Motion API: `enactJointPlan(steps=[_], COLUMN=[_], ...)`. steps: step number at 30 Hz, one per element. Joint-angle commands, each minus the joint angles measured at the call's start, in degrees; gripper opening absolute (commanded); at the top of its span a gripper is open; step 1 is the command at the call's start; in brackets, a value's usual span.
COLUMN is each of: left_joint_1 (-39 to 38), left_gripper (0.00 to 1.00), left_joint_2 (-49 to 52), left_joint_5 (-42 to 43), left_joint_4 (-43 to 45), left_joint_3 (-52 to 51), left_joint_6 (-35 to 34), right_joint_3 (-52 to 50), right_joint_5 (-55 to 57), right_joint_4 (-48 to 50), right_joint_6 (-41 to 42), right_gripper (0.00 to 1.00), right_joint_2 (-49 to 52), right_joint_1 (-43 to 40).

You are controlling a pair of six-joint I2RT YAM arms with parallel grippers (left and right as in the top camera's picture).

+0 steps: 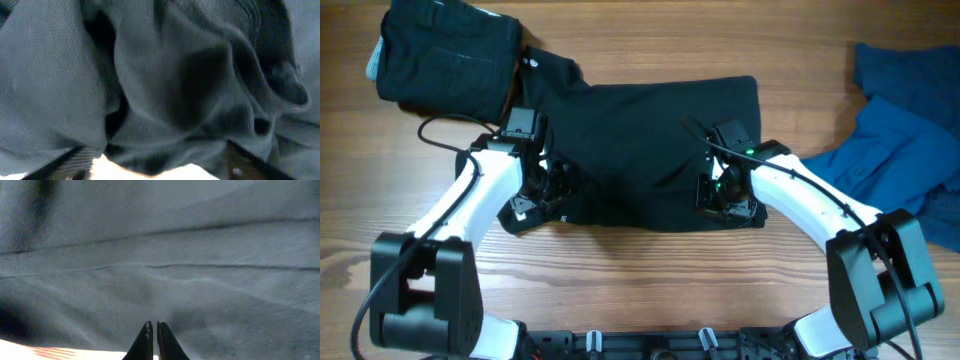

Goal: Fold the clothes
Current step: 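Grasp the shirt's lower hem corners with both grippers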

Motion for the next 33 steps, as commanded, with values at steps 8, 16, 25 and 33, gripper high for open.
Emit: enactJointPlan(steps=[8,16,25,33], left_joint_1=[-0.20,-0.20,0.09,6.12], left_gripper=[0.04,0.04,0.04,0.04], left_joint_2=[2.80,2.80,5.31,9.77], left_joint_5=[-0.48,-1.73,-4.61,-5.01], left_joint_4=[4.76,3.91,1.38,-2.64], left_joint_3=[0.31,0.31,-0.39,-0.37], left_joint_6=[-0.31,-0.37,-1.77,-2.54], right_joint_3=[-0.11,-0.13,-0.13,-0.13], right_joint_5=[1.01,1.40,1.84,1.84], right_joint_4=[0.50,1.60,1.75,0.28], right_joint_6=[-1.29,-0.59,0.31,0.04], right_gripper=[0.04,0.04,0.04,0.04], right_joint_2=[0.52,3.96,7.67,9.92], right_joint_1=[-1.44,-1.44,-2.23,-9.64])
